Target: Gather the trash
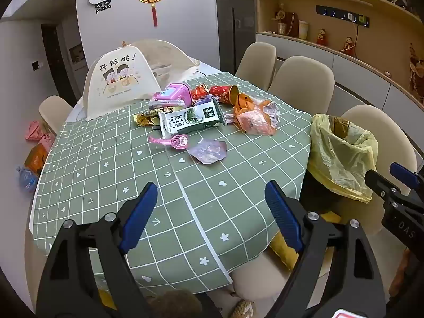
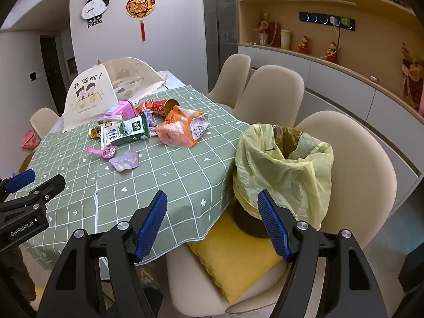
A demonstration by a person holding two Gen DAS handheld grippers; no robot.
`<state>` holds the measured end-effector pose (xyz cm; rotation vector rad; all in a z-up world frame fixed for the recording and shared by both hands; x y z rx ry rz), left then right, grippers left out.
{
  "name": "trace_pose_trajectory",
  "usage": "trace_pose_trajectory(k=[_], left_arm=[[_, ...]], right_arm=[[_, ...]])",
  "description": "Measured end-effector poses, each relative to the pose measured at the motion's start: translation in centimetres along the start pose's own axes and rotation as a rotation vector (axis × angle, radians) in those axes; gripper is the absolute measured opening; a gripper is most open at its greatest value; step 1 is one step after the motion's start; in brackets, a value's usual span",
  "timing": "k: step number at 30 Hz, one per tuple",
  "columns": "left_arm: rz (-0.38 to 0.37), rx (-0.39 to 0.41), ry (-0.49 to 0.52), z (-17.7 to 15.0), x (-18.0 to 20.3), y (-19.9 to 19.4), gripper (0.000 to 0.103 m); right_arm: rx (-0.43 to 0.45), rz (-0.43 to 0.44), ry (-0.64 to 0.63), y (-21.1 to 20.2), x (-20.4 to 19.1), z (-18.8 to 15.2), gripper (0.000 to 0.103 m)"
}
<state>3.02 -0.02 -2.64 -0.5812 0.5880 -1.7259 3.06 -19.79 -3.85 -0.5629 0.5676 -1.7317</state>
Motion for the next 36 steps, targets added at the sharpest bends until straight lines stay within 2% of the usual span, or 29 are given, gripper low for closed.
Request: trace_pose_trajectory(k=[24, 36], left_arm=[[0.005, -0.010, 0.011, 0.18, -0.35, 0.26, 0.079], [0.035, -0.001, -0.010, -0.09, -0.62, 0.21, 0.079]], right_arm=[[-0.002, 0.011, 0.017, -0.08, 0.34, -0.06, 0.067], [-0.003, 0.042, -0.001, 0.25, -0.14, 0.16, 0.067]])
Point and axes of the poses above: each gripper's, at about its wrist camera, not at the fingertips, and y roughly the way its jaws point, x to its right, z to its top, the point moved 4 cm from there along y, roughly the way its jaws point, and after that the axes turned 12 degrees about -z, right-handed, at the moved point
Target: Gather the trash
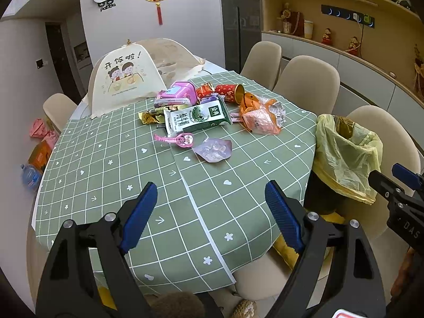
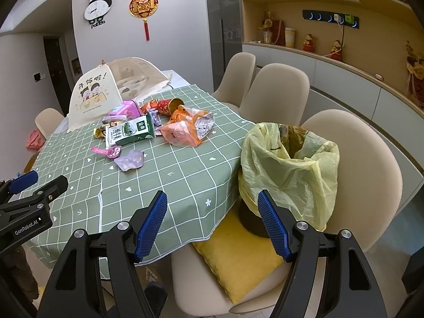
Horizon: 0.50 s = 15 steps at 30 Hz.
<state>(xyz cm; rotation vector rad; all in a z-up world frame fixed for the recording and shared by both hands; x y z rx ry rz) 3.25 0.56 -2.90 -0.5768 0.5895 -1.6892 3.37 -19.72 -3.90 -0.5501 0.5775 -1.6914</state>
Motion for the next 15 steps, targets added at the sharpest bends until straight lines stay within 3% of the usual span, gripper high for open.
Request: trace_pose_trajectory(k=[15], left_arm=[[0.043, 0.008, -0.016, 0.05, 0.27, -0.59, 0.079]], right_arm=[[0.005, 0.041, -0.018, 0.32, -0.07, 0.14, 0.067]])
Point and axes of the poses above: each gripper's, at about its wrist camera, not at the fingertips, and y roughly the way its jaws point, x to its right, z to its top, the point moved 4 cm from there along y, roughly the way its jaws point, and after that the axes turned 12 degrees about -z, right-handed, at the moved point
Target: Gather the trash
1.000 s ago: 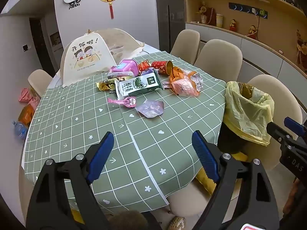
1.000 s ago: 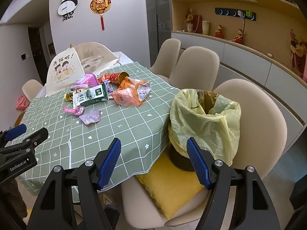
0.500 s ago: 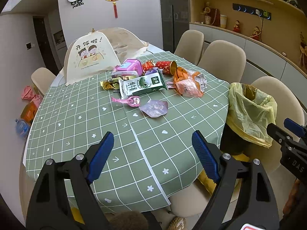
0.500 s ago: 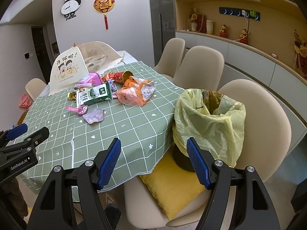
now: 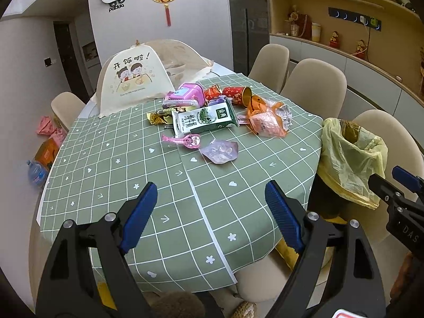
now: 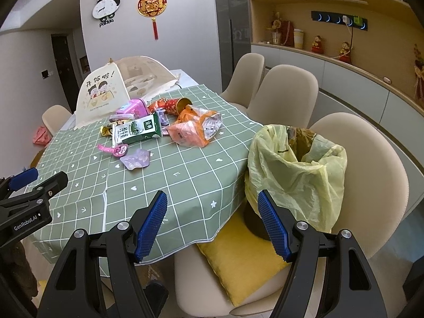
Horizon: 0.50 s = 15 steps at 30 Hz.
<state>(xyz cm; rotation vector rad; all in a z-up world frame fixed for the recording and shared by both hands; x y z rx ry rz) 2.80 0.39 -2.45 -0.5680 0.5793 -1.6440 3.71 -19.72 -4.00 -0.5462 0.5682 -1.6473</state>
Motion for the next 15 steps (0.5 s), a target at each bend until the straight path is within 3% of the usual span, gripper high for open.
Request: trace_pose_trajectory(k=[15], left_arm=[[-0.011, -0.006, 0.011, 0.13, 0.82, 0.08, 0.079]], right_arm=[[0.001, -0.011, 0.011, -0.26, 0.85, -0.15, 0.067]])
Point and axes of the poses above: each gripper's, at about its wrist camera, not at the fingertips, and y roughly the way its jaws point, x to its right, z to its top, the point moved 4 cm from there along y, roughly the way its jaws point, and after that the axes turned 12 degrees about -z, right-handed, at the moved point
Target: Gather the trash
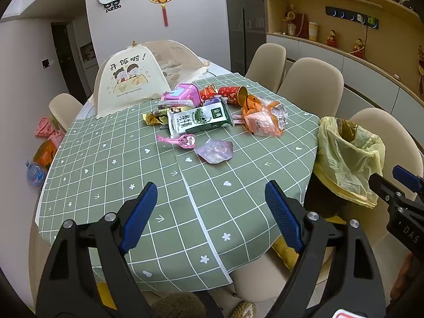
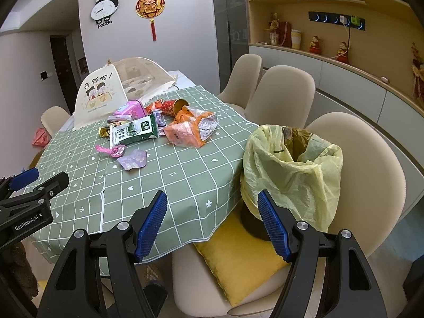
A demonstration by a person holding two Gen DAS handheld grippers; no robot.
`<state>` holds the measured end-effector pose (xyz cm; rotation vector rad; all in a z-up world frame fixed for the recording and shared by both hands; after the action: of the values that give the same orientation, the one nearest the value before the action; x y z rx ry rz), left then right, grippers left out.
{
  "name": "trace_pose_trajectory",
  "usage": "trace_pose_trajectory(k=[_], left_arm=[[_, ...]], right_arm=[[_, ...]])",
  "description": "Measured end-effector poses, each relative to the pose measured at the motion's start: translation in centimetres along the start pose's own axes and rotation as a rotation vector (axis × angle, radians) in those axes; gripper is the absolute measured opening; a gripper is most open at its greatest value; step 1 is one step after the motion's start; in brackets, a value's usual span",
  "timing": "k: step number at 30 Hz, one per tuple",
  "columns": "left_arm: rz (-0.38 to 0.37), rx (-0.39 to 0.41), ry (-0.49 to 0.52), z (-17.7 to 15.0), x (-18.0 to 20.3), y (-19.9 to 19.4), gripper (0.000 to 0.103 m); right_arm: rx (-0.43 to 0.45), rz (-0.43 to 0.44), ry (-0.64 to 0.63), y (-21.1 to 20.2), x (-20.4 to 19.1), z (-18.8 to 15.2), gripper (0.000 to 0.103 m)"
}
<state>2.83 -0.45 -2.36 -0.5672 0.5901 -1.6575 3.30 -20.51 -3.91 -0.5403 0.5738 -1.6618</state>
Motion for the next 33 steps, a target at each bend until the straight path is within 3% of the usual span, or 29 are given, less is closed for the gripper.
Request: trace_pose_trajectory(k=[27, 33], left_arm=[[-0.023, -0.003, -0.016, -0.2, -0.7, 0.5, 0.079], [-0.062, -0.008, -0.025, 0.7, -2.1, 1.9, 0.079]], right_arm=[[0.006, -0.021, -0.013, -0.4, -0.3, 0.2, 0.067], [0.011, -0.039, -0.003, 0.6, -0.2, 0.8, 0.067]])
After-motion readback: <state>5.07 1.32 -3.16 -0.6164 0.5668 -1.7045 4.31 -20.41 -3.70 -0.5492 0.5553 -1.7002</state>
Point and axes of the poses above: each gripper's, at about its wrist camera, not at the fingertips, and y roughly the way its jaws point, x to its right, z to its top, the point moved 4 cm from there along y, roughly the way its jaws point, and after that the axes turned 12 degrees about -z, right-handed, at the moved point
